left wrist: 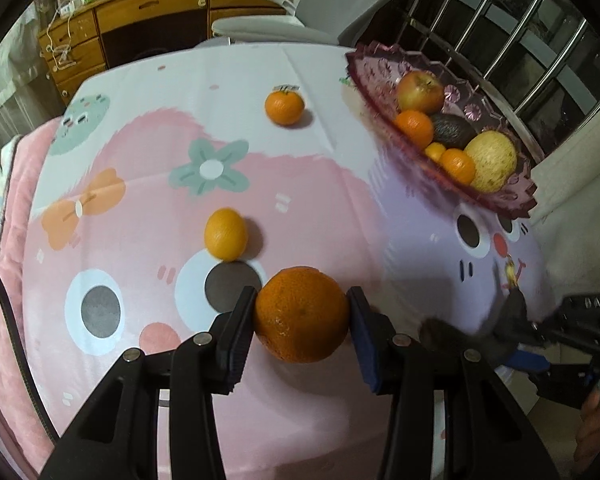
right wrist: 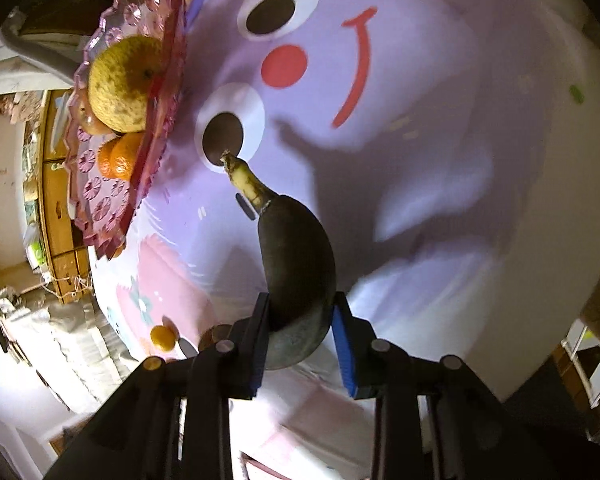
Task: Organize fruits
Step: 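Carry mandarin and banana into the pink bowl and open both tools, then move the left tool to a small mandarin while the right tool approaches the brown fruit, then grasp the small mandarin with the left tool while the right tool grasps the brown fruit, then carry the mandarin and brown fruit into the pink bowl and open both tools, then grasp the last mandarin on the cloth with the left tool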
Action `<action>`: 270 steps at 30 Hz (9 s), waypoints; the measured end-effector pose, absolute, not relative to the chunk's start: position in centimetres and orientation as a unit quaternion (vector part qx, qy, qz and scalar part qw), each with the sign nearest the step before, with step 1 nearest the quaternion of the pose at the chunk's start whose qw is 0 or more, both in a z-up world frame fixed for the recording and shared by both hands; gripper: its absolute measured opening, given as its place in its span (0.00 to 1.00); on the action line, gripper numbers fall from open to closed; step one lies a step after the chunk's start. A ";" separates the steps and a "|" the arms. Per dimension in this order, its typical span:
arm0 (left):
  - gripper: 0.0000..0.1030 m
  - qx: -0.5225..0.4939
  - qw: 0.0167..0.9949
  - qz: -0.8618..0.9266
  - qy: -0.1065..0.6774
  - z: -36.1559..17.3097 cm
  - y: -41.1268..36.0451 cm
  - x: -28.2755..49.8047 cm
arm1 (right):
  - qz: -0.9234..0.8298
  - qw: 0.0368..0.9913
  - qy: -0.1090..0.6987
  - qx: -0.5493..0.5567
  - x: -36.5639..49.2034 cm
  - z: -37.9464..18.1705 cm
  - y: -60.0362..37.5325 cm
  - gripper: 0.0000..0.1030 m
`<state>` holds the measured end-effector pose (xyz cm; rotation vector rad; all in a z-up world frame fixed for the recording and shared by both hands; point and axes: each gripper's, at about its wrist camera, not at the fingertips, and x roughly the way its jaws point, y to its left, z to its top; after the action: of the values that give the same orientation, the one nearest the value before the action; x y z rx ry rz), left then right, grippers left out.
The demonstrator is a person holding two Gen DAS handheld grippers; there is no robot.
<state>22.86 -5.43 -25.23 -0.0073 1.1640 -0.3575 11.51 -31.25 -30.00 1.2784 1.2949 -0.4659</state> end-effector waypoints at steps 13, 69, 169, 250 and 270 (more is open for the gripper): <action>0.43 -0.022 0.847 -0.175 0.501 -20.3 -11.2 22.7 | -0.166 0.700 0.526 0.454 10.9 -22.5 -37.5 0.27; 0.85 -0.064 0.842 -0.116 0.522 -21.8 -15.6 26.0 | -0.041 0.799 0.509 0.319 21.3 -20.2 -43.5 0.62; 0.27 -0.090 0.807 -0.162 0.561 -18.0 -7.5 30.2 | 0.091 0.918 0.381 0.069 19.5 -14.7 -24.6 0.29; 0.69 -0.074 0.844 -0.109 0.519 -29.0 -7.4 40.5 | 0.064 0.884 0.453 0.092 29.2 -20.8 -29.7 0.71; 0.35 -0.074 0.848 -0.140 0.506 -30.0 -9.3 40.3 | 0.052 0.886 0.449 0.104 28.5 -20.8 -31.0 0.71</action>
<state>40.33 -9.30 -30.01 -0.1569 1.0660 -0.2953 28.48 -31.01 -20.77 0.2170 0.9342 0.1079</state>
